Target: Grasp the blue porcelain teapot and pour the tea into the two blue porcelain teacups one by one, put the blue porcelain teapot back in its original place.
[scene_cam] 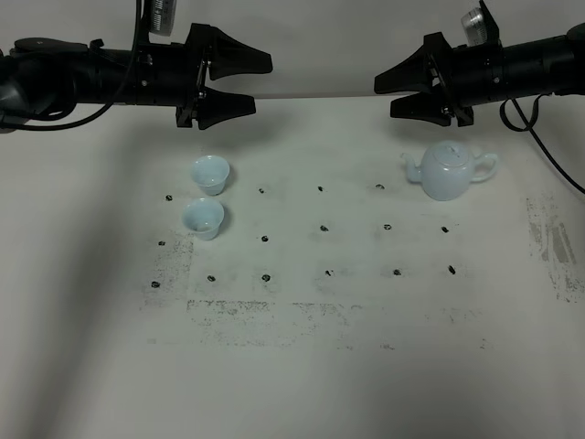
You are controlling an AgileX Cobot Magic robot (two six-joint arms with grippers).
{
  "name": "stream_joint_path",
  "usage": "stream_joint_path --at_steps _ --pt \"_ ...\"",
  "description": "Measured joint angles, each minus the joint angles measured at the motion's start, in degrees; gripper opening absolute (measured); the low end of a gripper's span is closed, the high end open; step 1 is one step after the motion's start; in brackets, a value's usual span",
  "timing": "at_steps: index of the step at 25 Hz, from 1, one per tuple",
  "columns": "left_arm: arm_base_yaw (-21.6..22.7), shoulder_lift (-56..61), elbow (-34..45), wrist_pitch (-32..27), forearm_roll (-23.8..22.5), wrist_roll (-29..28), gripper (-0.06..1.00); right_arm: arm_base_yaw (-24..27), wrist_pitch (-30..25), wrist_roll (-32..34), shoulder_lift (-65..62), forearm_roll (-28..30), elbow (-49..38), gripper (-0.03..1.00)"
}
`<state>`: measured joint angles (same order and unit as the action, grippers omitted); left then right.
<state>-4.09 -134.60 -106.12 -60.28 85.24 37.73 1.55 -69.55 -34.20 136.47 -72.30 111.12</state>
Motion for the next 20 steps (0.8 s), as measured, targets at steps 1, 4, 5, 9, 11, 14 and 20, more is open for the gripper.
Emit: stream_joint_path --at_steps 1,4,5,9,11,14,20 --pt "0.00 0.00 0.00 0.00 0.00 0.00 0.73 0.00 0.00 0.00 0.00 0.00 0.00 0.52" --pt "0.00 0.00 0.00 0.00 0.00 0.04 0.73 0.00 0.00 0.00 0.00 0.00 0.00 0.52" --pt "0.00 0.00 0.00 0.00 0.00 0.04 0.73 0.00 0.00 0.00 0.00 0.00 0.00 0.52" --pt "0.00 0.00 0.00 0.00 0.00 0.04 0.73 0.00 0.00 0.00 0.00 0.00 0.00 0.52" --pt "0.00 0.00 0.00 -0.12 0.00 0.04 0.73 0.00 0.00 0.00 0.00 0.00 0.00 0.52" --pt "0.00 0.00 0.00 -0.17 0.00 0.04 0.73 0.00 0.00 0.00 0.00 0.00 0.00 0.53" --pt "0.53 0.00 -0.60 0.19 -0.18 -1.10 0.73 0.00 0.00 0.00 0.00 0.00 0.00 0.53"
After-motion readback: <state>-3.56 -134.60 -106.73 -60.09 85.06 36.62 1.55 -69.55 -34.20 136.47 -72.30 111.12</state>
